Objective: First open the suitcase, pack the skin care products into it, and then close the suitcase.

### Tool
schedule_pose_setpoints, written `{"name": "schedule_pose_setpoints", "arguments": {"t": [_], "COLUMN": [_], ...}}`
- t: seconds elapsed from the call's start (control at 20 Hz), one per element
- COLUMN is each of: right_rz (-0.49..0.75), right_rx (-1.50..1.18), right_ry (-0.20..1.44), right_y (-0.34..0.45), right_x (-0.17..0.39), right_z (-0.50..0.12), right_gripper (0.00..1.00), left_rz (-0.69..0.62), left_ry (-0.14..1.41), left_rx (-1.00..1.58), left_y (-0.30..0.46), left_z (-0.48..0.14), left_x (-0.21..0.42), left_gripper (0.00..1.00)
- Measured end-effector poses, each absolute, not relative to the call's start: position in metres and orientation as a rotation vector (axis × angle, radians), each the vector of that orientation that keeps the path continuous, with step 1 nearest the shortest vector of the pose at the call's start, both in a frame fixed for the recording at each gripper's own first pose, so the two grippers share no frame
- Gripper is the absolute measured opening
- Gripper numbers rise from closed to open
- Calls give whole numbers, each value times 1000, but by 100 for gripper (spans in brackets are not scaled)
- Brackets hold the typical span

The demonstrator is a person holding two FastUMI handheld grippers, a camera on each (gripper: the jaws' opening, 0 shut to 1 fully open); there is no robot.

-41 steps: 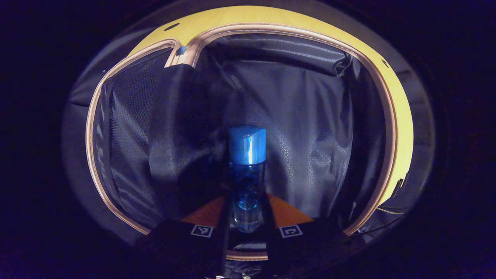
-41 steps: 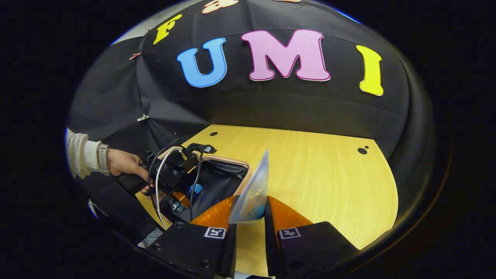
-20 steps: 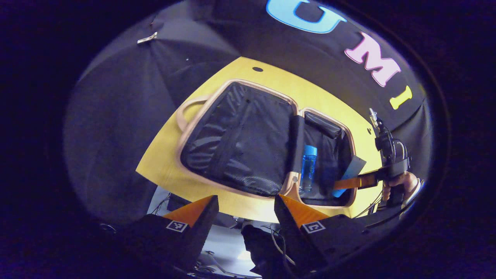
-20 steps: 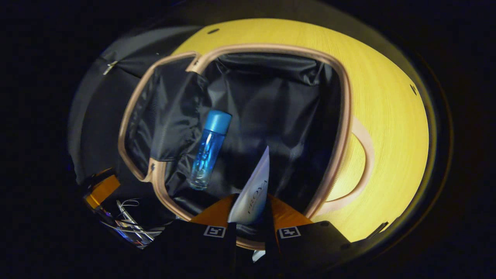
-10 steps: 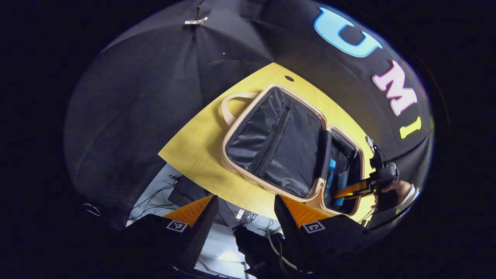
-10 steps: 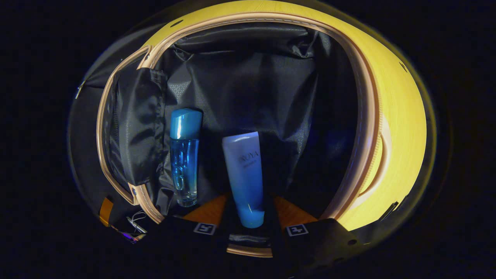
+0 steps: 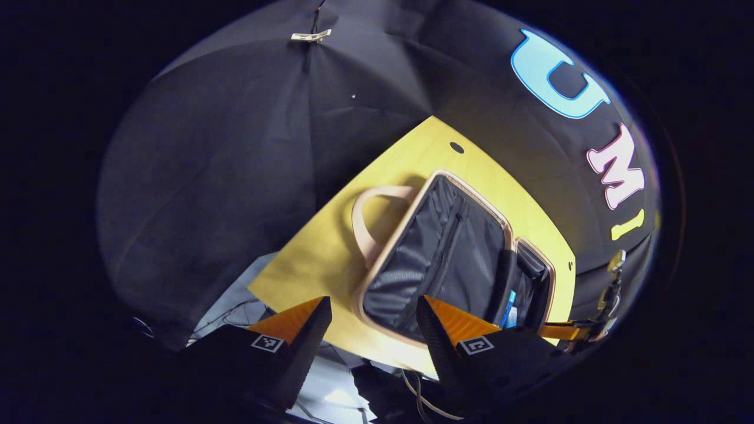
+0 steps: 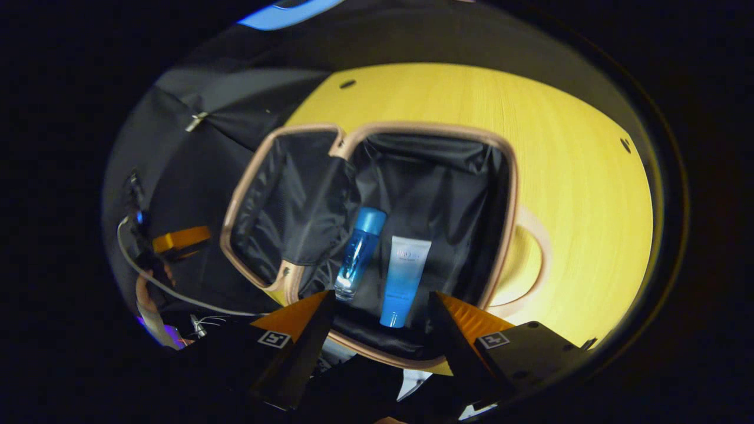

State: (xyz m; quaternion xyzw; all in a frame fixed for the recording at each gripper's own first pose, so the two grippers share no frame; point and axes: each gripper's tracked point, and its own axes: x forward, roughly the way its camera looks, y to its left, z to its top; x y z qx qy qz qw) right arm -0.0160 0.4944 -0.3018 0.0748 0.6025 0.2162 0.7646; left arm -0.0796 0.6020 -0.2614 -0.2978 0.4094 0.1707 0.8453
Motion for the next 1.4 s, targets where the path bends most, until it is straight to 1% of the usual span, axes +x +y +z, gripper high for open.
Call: {"name": "schedule_pose_setpoints", "arguments": {"t": [0.15,0.25,0.45,0.55,0.65,0.7,0.75,0.8,0.85,0.95,1.0,1.05,1.1,1.3,1.4], "right_rz": [484,488,399,388,369,353,340,329,319,305,299,295,293,317,338], "right_rx": [103,107,116,158,211,226,232,234,236,239,238,235,236,242,257], "right_ry": [1157,1131,1067,1042,1039,1034,1025,1021,1018,1013,1012,1013,1010,975,950], "right_y": [464,451,432,436,437,434,431,428,426,421,418,415,414,416,418], "right_x": [-26,-44,-43,-41,-40,-39,-37,-36,-38,-39,-39,-40,-39,-30,-22], "right_z": [-261,-244,-228,-219,-215,-214,-213,-213,-212,-212,-213,-214,-215,-209,-204], "right_gripper": [98,98,98,98,98,98,98,98,98,98,98,98,98,98,98], "left_rz": [360,369,398,415,418,425,430,439,446,420,404,395,393,331,288], "left_ry": [876,922,1055,1079,1110,1121,1136,1155,1156,1156,1159,1144,1128,1055,972], "left_rx": [-623,-616,-583,-571,-563,-547,-525,-499,-456,-431,-418,-411,-419,-435,-431], "left_y": [630,644,658,662,659,660,659,660,663,662,660,662,660,648,639], "left_z": [-263,-278,-319,-333,-344,-350,-357,-362,-353,-359,-357,-353,-347,-311,-278], "left_x": [-46,-28,0,13,20,23,23,22,22,27,27,27,29,28,30], "left_gripper": [92,92,92,93,86,88,78,76,74,52,25,20,17,10,8]}}
